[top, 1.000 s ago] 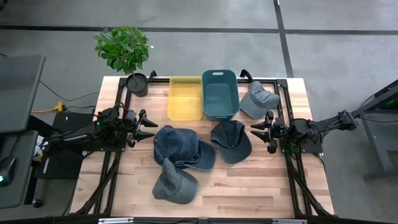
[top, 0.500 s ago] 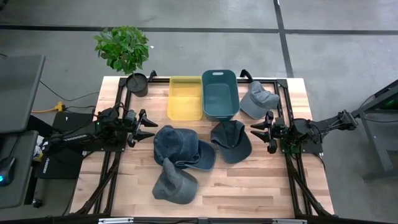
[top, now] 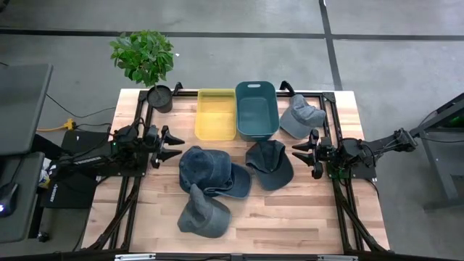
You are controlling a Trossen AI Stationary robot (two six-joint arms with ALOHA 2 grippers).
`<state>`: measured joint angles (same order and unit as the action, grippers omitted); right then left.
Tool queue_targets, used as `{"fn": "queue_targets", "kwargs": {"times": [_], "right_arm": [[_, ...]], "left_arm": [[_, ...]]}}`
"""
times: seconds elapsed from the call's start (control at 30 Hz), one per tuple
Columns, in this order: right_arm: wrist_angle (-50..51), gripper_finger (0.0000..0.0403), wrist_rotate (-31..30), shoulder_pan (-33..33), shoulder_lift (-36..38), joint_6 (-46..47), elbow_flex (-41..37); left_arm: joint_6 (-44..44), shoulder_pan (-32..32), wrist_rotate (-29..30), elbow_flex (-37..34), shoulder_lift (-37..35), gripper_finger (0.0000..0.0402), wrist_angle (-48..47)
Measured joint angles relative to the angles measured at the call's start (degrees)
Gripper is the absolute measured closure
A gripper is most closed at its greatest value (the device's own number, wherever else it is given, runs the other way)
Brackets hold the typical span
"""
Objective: Pick & Place hat
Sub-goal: Put the left dark blue cap into the yellow bin
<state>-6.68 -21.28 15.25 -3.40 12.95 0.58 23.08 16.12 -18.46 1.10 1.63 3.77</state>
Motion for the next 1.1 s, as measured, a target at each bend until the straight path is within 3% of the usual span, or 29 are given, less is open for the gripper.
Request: {"fn": "queue_targets", "kwargs": {"times": [0.53,0.93,1.1], "right_arm": [[0.0,0.0274,0.0,0.0,0.0,0.0,0.0],[0.0,0.0274,0.0,0.0,0.0,0.0,0.0],[0.0,0.0274,0.0,0.0,0.0,0.0,0.0]], "left_arm": [[-0.6,0.0,6.9,5.9,0.6,0.0172,-0.8],[-4.4,0.0,5.9,6.5,6.7,0.0172,-1.4],[-8.9,0.0,5.6,11.7,10.6,0.0172,-7.3]]}}
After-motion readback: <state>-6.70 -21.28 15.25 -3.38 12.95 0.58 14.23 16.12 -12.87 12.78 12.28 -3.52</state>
